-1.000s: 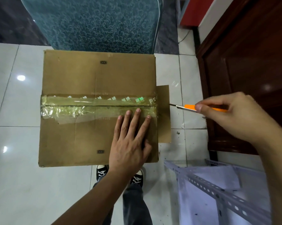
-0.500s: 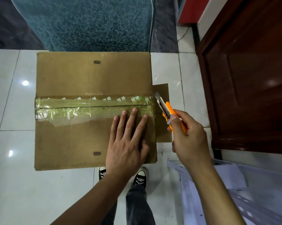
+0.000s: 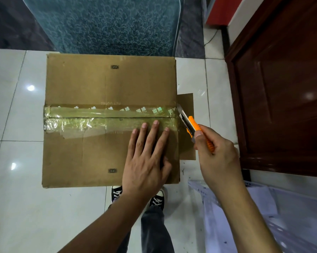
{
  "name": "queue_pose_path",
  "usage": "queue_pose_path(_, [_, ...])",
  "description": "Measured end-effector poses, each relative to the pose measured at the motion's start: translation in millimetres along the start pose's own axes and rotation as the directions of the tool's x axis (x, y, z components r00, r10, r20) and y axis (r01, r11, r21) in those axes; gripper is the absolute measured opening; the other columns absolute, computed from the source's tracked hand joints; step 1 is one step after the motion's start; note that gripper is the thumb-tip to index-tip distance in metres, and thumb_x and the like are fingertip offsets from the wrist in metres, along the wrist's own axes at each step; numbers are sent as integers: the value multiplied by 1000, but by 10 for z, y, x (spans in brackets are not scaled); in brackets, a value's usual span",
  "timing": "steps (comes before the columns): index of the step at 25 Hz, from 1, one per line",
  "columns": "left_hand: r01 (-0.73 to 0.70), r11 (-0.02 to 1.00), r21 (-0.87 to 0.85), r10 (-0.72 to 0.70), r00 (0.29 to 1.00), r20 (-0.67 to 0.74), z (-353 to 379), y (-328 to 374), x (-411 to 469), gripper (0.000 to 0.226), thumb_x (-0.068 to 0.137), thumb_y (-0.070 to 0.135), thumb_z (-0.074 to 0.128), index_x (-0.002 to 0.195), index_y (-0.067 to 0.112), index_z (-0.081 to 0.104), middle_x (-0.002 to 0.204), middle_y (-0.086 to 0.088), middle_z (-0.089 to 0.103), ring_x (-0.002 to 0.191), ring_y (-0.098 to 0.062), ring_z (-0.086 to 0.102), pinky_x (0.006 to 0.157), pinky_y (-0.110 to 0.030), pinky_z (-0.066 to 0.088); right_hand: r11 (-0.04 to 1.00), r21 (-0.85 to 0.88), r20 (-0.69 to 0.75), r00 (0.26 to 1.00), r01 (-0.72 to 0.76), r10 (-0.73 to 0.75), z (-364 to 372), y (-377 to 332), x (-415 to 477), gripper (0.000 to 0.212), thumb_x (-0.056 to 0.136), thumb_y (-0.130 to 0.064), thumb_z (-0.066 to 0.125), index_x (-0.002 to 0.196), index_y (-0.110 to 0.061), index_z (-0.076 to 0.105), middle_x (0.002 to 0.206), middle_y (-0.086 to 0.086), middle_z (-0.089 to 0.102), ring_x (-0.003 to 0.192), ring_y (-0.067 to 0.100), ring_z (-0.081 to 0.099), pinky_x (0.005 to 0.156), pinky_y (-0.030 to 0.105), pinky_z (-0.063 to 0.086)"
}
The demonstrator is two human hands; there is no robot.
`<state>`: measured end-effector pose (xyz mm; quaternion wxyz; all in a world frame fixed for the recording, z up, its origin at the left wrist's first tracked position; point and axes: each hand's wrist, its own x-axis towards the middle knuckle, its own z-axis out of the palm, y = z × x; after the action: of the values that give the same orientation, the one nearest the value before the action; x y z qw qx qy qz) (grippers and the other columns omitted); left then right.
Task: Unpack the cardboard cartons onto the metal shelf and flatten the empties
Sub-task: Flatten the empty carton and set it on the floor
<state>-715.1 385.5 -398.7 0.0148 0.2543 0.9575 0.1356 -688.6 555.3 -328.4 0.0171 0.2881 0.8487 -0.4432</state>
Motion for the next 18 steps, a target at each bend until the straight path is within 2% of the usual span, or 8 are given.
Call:
queue_pose_path(1, [9,1000,-6,-9,1000,0,0,5,-5,72,93,34,46,158,14,25,167,-10,14,155,-29,7,123,-54,16,1000,-6,12,1000,-5,5,-10,-1,-26,28,103,-44,43,110,-32,68,83,-12,69,79,4,65,66,24,50])
queue_pose_path(4, [13,1000,-9,-13,1000,-5,3,5,-5,72,93,33,47,158,11,26,167,-10,15,155,-29,8,123,-55,16,999,-30,59,997,-37,39,-38,20,-93,31,103,-47,41,111,-31,66,79,-12,62,73,-4,59,56,10,41])
queue_pose_path(9, [6,1000,-9,-6,1000,-8,3,14,-27,72,93,32,47,158,11,26,167,-10,14,155,-29,7,123,-55,16,998,-36,106,993,-56,60,-102,30,-177,40,95,-56,36,111,-34,65,85,-15,64,79,-3,59,61,12,39])
queue_pose_path(13, [7,1000,-10,-7,1000,-1,3,26,-44,70,93,33,45,158,11,27,167,-10,15,155,-29,7,123,-55,16,997,-48,100,993,-64,68,-117,54,-254,28,100,-49,40,110,-37,63,85,-15,64,78,-4,59,60,9,37])
queue_pose_path(18, [12,1000,0,-12,1000,9,5,27,-32,71,93,34,44,158,12,24,167,-10,13,155,-28,6,123,-54,15,994,-29,115,987,-106,108,-153,96,-300,31,100,-48,42,111,-31,67,89,-10,66,80,2,59,59,7,37])
